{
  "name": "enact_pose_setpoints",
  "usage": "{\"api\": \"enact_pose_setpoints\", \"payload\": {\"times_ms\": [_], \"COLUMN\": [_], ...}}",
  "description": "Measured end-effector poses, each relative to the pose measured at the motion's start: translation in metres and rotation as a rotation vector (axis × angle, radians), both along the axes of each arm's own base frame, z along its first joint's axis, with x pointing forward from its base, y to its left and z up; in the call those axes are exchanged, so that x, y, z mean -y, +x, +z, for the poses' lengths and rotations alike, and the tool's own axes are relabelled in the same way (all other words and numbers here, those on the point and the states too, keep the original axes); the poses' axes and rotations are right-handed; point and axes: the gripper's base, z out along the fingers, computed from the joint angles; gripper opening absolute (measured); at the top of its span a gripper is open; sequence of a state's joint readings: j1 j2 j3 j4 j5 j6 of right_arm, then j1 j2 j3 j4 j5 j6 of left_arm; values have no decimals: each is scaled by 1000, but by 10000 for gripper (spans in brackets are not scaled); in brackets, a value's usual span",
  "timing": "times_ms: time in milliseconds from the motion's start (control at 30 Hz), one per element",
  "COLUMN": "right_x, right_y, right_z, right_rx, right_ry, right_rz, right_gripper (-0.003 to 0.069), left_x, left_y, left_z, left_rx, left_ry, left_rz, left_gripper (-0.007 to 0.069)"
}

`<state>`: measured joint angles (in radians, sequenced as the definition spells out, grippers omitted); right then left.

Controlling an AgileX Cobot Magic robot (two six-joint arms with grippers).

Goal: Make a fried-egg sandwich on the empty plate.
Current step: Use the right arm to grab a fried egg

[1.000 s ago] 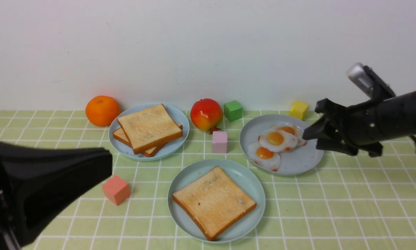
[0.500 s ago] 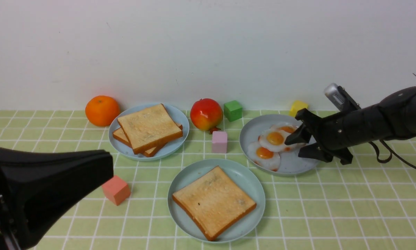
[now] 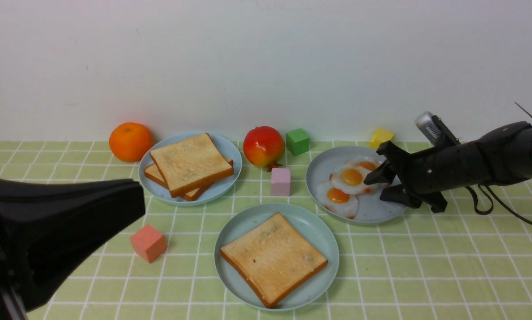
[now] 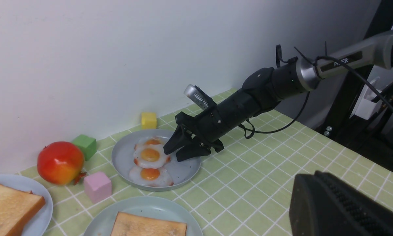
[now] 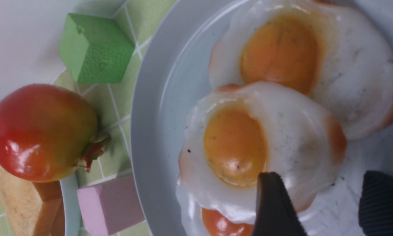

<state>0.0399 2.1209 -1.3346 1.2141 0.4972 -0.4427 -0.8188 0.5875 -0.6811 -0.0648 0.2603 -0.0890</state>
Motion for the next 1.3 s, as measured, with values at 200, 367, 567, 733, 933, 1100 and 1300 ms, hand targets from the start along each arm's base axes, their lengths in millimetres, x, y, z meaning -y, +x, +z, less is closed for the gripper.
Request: {"api": "enact_pose_setpoints", "payload": {"times_ms": [200,367,567,733,933,1100,1300], "right_x": [0,-1,-1,-3,-2,-1,-18], "right_y": [2,3,3,3,1,-3,-2], "right_z": [-2,-3,-6,-6,2,23,50], "right_rx": [1,10,6,24,52,95,96], "right_ry": [13,19,33,23,-13,-63,-146], "right_rz": [-10,-7,-15,20,61,99,186], "right_gripper": [382,382,382,370,367,367,367], "left_x": [0,0,0,0,0,0,0], "left_y": [0,0,0,0,0,0,0], "left_z": [0,0,0,0,0,0,0], "left_rx": [0,-2,-2,-5,-5,-5,-5], "left_ry": [-2,-5,-5,-8,-8,-8,-8], "left_rz": [0,-1,-1,-1,-2,-2,-2], "left_gripper": [-13,-13,-13,-13,-13,-13,-13]}}
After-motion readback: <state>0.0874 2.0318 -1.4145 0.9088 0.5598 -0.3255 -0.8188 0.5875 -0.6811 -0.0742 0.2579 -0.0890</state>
